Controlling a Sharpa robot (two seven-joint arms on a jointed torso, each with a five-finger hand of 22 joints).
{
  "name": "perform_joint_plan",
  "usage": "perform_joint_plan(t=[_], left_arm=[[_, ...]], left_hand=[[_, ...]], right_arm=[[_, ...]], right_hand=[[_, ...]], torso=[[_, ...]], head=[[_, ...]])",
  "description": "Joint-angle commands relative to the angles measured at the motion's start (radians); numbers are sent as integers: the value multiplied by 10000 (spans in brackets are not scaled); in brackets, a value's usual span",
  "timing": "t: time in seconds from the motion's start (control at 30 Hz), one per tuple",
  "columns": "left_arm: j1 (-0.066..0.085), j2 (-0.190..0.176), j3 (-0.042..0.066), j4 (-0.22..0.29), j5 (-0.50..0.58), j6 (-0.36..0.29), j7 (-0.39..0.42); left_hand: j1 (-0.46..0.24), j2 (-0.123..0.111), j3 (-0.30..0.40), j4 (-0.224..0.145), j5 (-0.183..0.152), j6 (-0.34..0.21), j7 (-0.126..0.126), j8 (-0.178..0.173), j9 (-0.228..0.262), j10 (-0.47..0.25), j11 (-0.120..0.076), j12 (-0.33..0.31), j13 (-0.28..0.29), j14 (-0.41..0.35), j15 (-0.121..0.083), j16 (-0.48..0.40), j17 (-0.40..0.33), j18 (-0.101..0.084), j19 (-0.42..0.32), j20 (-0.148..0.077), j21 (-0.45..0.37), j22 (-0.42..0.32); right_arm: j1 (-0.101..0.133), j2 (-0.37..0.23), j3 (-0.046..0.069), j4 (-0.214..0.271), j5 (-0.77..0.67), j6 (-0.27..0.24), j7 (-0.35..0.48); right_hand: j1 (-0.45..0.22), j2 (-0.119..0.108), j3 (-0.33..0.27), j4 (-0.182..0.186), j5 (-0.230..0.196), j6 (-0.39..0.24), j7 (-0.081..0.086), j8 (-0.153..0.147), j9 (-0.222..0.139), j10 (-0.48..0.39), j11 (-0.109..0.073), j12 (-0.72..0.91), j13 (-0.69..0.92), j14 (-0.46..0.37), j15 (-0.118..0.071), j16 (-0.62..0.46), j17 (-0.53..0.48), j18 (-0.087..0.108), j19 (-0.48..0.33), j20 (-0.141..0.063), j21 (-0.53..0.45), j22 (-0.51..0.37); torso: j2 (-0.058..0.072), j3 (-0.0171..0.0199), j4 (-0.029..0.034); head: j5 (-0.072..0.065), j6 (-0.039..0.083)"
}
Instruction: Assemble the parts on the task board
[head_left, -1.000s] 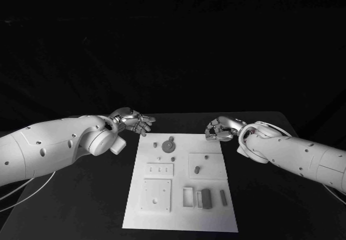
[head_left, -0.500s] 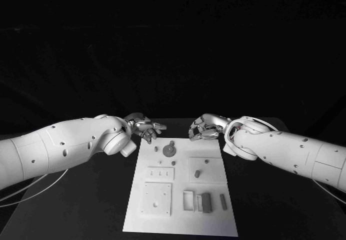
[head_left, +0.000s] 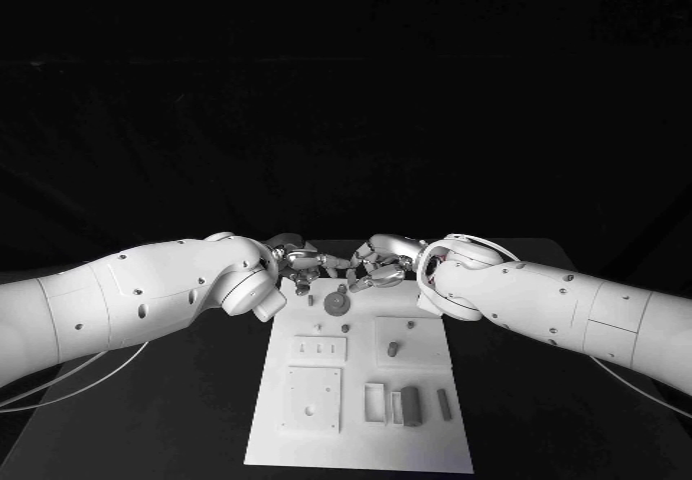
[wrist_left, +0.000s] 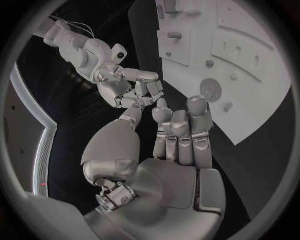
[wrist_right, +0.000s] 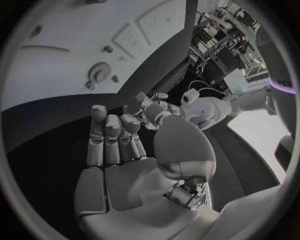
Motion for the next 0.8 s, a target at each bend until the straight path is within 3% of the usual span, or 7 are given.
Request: perform_joint_plan(t=[0.03, 0.1, 0.27, 0.37, 0.43, 0.53, 0.8], left_arm=[[8, 36, 6, 129, 4, 322, -381], [8, 40, 6, 179, 4, 391, -459], [8, 53, 6, 330, -272, 566, -827], [8, 48, 6, 385, -485, 491, -1138], [8, 40, 6, 394, -591, 443, -1284], [8, 22, 6, 399, -749, 316, -1483], [8, 35, 6, 387, -872, 166, -1689]], left_hand=[[-56, -86, -115, 122, -10, -109, -88, -48, 250, -8, -43, 569, 443, 316, -143, 390, 86, 820, 307, -230, 548, 284], [-59, -110, -129, 170, -14, -122, -70, -67, 310, -42, -61, 628, 503, 367, -133, 496, 161, 854, 279, -226, 647, 277], [-238, -441, -267, 333, -14, -175, -60, -147, 390, -38, -49, 771, 623, 521, -126, 750, 346, 920, 266, -221, 852, 269], [-361, -808, -125, 791, -27, -185, -55, -263, 484, -117, -45, 821, 712, 462, -118, 768, 284, 1043, 168, -224, 1024, 252], [-419, -903, -83, 1024, -16, -162, -51, -302, 535, -131, -44, 834, 739, 461, -118, 806, 287, 1075, 122, -203, 1100, 249], [-454, -932, -91, 1337, -10, -114, -65, -348, 610, -126, -57, 844, 759, 452, -129, 851, 283, 1119, 52, -196, 1196, 243], [-207, -714, -336, 1635, -9, -56, -82, -431, 745, -89, -77, 810, 730, 388, -146, 856, 196, 1173, -65, -183, 1352, 236]], right_arm=[[-9, 76, -22, -25, -117, 327, -14], [-11, 107, -29, -32, -128, 320, -17], [-14, 153, -33, -20, -148, 315, -22], [-14, 151, -37, 12, -153, 315, -27], [-14, 146, -37, 26, -157, 305, -25], [-14, 134, -38, 38, -160, 292, -27], [-14, 96, -38, 174, -182, 254, -22]], right_hand=[[-115, -14, 28, 39, 25, 162, 129, -23, 12, -44, 11, -31, 6, -5, -65, 24, -13, 79, -5, 18, -31, 122], [-116, -13, 28, 39, 25, 162, 129, -23, 12, -44, 12, -31, 6, -6, -65, 24, -14, 79, -6, 18, -31, 122], [-122, -8, 31, 40, 25, 160, 130, -26, 14, -45, 12, -32, 7, -6, -65, 23, -14, 79, -6, 18, -32, 122], [-124, -3, 33, 40, 25, 159, 130, -27, 15, -46, 12, -32, 7, -7, -64, 23, -15, 79, -6, 18, -32, 122], [-126, -2, 34, 39, 25, 160, 130, -27, 16, -47, 12, -32, 7, -7, -64, 23, -15, 79, -6, 17, -32, 122], [-128, 1, 36, 38, 25, 160, 130, -27, 17, -47, 12, -32, 8, -7, -64, 23, -15, 79, -6, 17, -32, 122], [-143, -5, 34, 38, 24, 161, 131, -29, 21, -50, 12, -32, 9, -9, -64, 22, -16, 79, -7, 18, -33, 122]], torso=[[6, -3, 2], [9, -4, 6], [6, 2, -3], [0, -2, -11], [-2, -1, -9], [-2, 7, -8], [-1, 10, -8]], head=[[4, -15], [0, -33], [-6, -51], [-7, -58], [-6, -70], [-6, -77], [-1, -87]])
